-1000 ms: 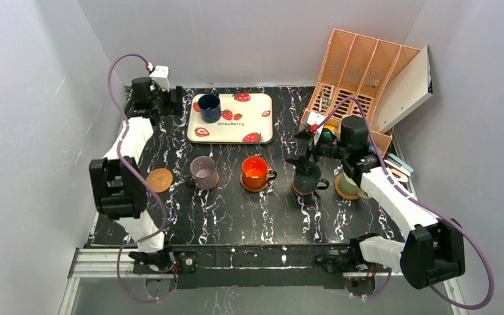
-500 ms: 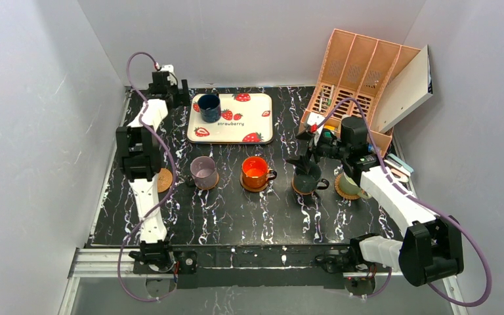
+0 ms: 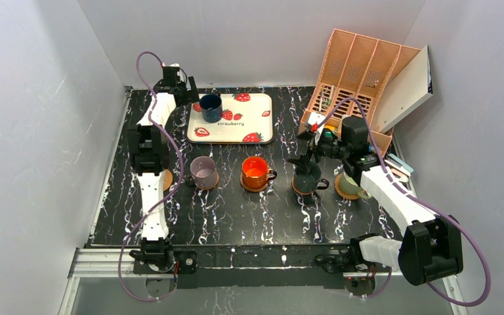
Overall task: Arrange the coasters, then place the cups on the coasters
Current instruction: Move the cup to the tray.
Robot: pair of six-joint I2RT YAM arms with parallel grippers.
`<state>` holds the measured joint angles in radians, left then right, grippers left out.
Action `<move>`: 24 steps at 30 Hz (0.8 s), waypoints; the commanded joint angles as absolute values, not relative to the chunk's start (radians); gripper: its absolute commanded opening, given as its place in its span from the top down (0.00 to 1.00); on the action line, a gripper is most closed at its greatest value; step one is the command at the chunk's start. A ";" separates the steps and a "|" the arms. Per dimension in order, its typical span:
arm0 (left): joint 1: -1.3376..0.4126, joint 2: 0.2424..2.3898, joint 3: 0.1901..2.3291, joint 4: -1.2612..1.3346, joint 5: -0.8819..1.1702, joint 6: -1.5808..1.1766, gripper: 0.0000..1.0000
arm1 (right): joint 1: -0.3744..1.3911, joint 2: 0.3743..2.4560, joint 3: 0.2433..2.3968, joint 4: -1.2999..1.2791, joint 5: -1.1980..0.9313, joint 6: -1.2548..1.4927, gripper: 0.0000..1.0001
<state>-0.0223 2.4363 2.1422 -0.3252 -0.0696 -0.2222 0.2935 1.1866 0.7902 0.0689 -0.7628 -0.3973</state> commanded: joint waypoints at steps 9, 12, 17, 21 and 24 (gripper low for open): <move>-0.056 2.322 1.952 -0.264 0.101 -0.253 0.02 | 0.287 1.185 0.795 0.074 -0.783 -0.408 0.01; -0.082 2.288 1.910 -0.240 0.128 -0.245 0.02 | 0.288 1.187 0.795 0.072 -0.781 -0.410 0.01; -0.128 2.220 1.807 -0.157 0.157 -0.231 0.02 | 0.287 1.190 0.795 0.071 -0.781 -0.411 0.01; -0.152 2.185 1.764 -0.117 0.170 -0.209 0.02 | 0.288 1.188 0.796 0.071 -0.785 -0.411 0.01; -0.170 2.169 1.746 -0.105 0.178 -0.187 0.02 | 0.288 1.184 0.796 0.071 -0.786 -0.411 0.01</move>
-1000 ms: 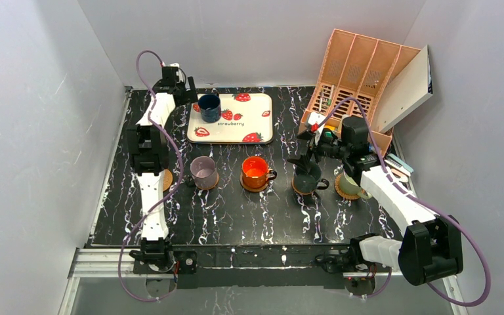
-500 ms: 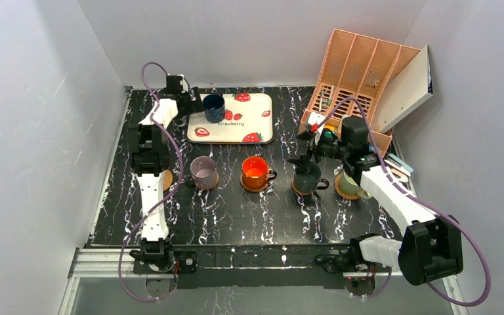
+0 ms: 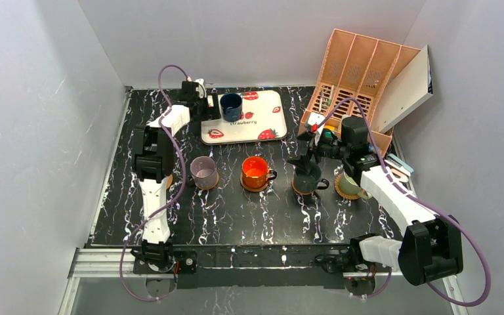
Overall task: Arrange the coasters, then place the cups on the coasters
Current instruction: Move the cup to the tray.
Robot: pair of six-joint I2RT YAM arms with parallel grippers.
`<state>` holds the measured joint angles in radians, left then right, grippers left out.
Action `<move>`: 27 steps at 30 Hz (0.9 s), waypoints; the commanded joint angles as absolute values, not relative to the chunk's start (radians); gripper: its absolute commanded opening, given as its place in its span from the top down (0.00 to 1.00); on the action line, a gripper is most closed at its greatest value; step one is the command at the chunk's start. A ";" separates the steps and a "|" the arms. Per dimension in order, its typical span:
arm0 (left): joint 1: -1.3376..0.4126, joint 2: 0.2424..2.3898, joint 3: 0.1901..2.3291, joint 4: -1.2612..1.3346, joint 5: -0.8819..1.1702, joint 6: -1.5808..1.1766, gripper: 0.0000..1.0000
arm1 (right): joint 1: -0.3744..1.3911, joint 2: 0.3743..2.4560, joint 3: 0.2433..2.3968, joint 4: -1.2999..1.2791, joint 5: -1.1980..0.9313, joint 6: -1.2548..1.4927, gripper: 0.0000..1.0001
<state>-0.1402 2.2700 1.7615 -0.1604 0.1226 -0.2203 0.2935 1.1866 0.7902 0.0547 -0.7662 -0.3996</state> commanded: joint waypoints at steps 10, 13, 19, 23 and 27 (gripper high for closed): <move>-0.182 2.026 1.656 -0.010 0.102 -0.151 0.02 | 0.287 1.183 0.796 0.069 -0.788 -0.410 0.01; -0.175 1.991 1.660 -0.005 0.091 -0.157 0.02 | 0.287 1.184 0.796 0.069 -0.788 -0.411 0.01; -0.199 2.062 1.788 -0.055 0.119 -0.170 0.02 | 0.288 1.193 0.796 0.067 -0.779 -0.414 0.01; -0.247 2.133 1.850 -0.078 0.049 -0.135 0.02 | 0.287 1.189 0.797 0.067 -0.779 -0.416 0.01; -0.291 2.210 1.920 -0.115 -0.101 -0.101 0.02 | 0.287 1.193 0.796 0.066 -0.783 -0.416 0.01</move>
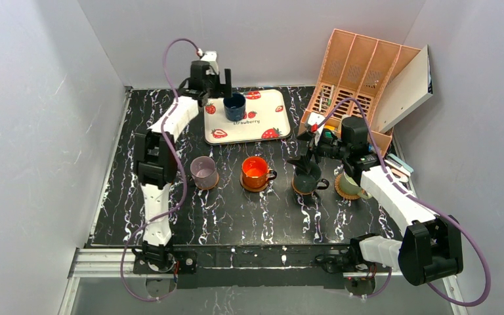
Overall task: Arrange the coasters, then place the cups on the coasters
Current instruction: Move the cup to the tray.
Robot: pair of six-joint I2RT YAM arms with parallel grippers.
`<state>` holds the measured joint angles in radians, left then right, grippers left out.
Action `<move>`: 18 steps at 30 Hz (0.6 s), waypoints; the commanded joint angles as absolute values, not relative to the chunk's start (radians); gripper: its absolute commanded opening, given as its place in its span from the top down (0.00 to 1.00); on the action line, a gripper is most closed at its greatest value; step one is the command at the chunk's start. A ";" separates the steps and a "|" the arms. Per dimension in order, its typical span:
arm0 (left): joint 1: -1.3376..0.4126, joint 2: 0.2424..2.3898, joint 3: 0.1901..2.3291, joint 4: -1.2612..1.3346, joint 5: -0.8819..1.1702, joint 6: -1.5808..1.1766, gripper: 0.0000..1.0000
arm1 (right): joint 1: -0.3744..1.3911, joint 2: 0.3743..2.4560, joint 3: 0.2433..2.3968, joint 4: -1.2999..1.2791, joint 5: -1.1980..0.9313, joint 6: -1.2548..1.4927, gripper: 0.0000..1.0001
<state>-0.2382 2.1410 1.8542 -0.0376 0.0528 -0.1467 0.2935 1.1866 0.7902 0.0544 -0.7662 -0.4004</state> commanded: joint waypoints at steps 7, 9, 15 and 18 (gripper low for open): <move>-0.327 2.310 2.026 -0.174 -0.251 -0.050 0.02 | 0.288 1.184 0.797 0.064 -0.779 -0.419 0.01; -0.333 2.324 2.039 -0.196 -0.261 -0.034 0.02 | 0.288 1.181 0.796 0.066 -0.783 -0.419 0.01; -0.350 2.344 2.040 -0.202 -0.461 0.028 0.02 | 0.288 1.179 0.798 0.064 -0.793 -0.417 0.01; -0.350 2.347 2.042 -0.202 -0.525 0.037 0.04 | 0.288 1.175 0.798 0.063 -0.794 -0.417 0.01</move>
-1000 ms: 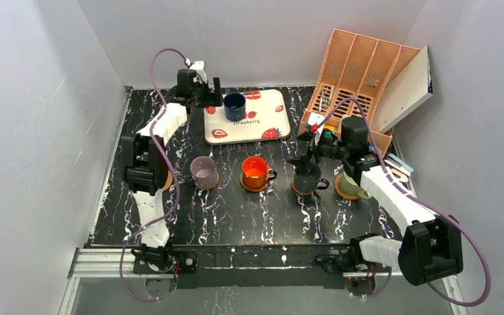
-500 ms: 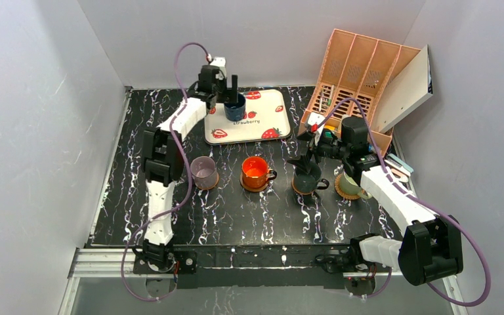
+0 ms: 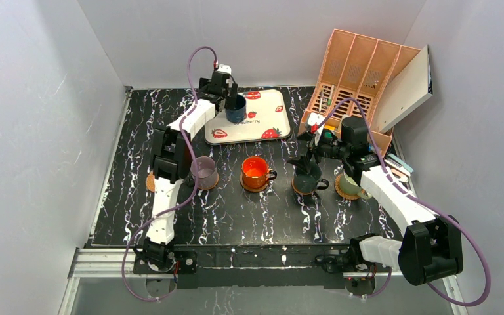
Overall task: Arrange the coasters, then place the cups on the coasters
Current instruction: Move the cup to the tray.
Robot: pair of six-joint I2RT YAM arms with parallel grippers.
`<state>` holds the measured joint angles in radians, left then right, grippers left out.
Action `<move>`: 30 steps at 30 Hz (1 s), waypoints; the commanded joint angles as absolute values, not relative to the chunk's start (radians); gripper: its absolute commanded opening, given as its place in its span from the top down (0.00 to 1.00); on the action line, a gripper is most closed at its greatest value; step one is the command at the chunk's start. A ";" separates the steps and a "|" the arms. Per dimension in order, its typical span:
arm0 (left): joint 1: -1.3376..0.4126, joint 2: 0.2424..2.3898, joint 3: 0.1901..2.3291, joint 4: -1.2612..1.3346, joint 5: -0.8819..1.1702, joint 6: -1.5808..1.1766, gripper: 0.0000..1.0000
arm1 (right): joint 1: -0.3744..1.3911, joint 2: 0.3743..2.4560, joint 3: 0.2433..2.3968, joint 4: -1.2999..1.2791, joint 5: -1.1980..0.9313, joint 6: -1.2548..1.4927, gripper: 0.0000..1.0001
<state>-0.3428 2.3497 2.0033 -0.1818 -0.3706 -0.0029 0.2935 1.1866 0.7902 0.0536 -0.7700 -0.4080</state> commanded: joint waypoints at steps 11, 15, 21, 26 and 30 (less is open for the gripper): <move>-0.350 2.217 1.910 -0.297 -0.420 -0.142 0.32 | 0.287 1.159 0.797 0.061 -0.806 -0.417 0.01; -0.355 2.172 1.866 -0.326 -0.340 -0.206 0.40 | 0.288 1.152 0.796 0.061 -0.807 -0.416 0.01; -0.388 2.151 1.841 -0.328 -0.289 -0.240 0.38 | 0.287 1.153 0.796 0.061 -0.809 -0.416 0.01; -0.400 2.183 1.870 -0.330 -0.222 -0.256 0.31 | 0.287 1.154 0.796 0.061 -0.809 -0.416 0.01; -0.402 2.204 1.893 -0.333 -0.237 -0.249 0.28 | 0.287 1.154 0.796 0.061 -0.809 -0.417 0.01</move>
